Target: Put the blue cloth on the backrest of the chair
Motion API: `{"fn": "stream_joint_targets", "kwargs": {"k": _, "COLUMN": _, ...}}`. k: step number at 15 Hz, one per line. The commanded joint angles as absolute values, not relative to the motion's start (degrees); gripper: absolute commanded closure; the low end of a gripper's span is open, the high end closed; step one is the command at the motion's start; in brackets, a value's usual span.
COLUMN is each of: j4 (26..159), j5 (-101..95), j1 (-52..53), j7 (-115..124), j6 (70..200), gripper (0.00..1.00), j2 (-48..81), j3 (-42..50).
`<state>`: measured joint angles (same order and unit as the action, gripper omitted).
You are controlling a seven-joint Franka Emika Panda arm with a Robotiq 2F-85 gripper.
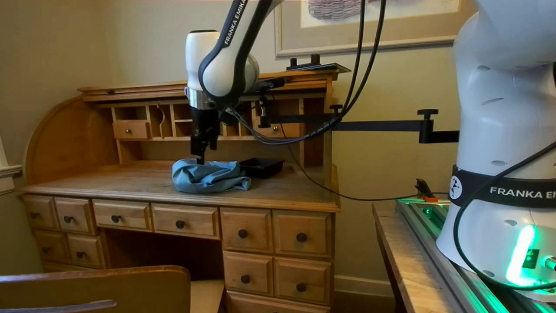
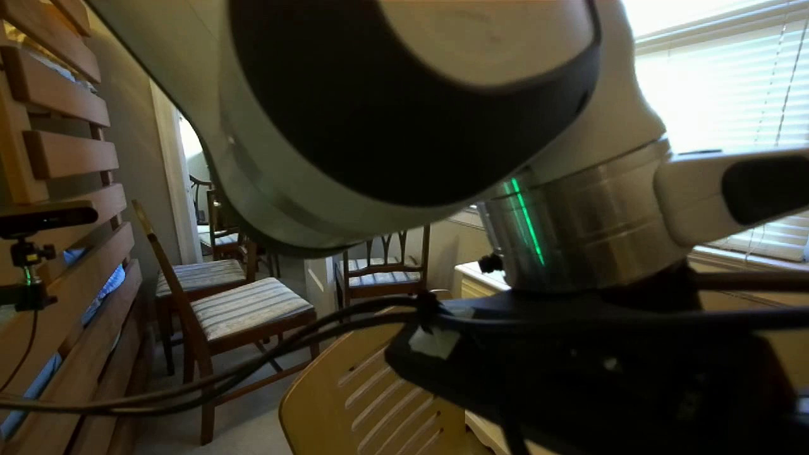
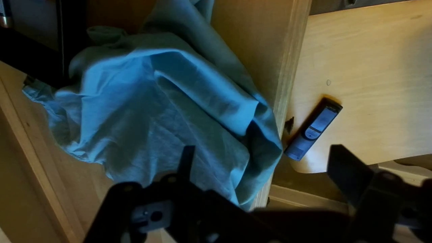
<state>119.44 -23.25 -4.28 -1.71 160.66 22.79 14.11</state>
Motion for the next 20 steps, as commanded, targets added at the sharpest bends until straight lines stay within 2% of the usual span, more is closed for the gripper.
{"fn": "stream_joint_targets", "kwargs": {"k": 1, "j4": 118.07, "j5": -18.89, "j1": -8.92, "j7": -9.22, "j6": 166.3, "gripper": 0.0, "j2": 26.03, "j3": 9.75}}
{"fn": "stream_joint_targets", "kwargs": {"k": 11, "j4": 118.64, "j5": -19.64, "j1": -17.14, "j7": -22.64, "j6": 176.85, "gripper": 0.0, "j2": 31.15, "j3": 3.78}}
{"fn": "stream_joint_targets", "kwargs": {"k": 16, "j4": 117.34, "j5": -20.75, "j1": -13.42, "j7": -20.37, "j6": 176.29, "gripper": 0.0, "j2": 32.74, "j3": 9.38}}
{"fn": "stream_joint_targets", "kwargs": {"k": 17, "j4": 117.11, "j5": -20.91, "j1": -12.26, "j7": -19.67, "j6": 176.18, "gripper": 0.2, "j2": 32.99, "j3": 10.83}}
{"fn": "stream_joint_targets", "kwargs": {"k": 20, "j4": 116.63, "j5": -21.06, "j1": -10.17, "j7": -18.72, "j6": 176.18, "gripper": 0.41, "j2": 33.78, "j3": 13.49}}
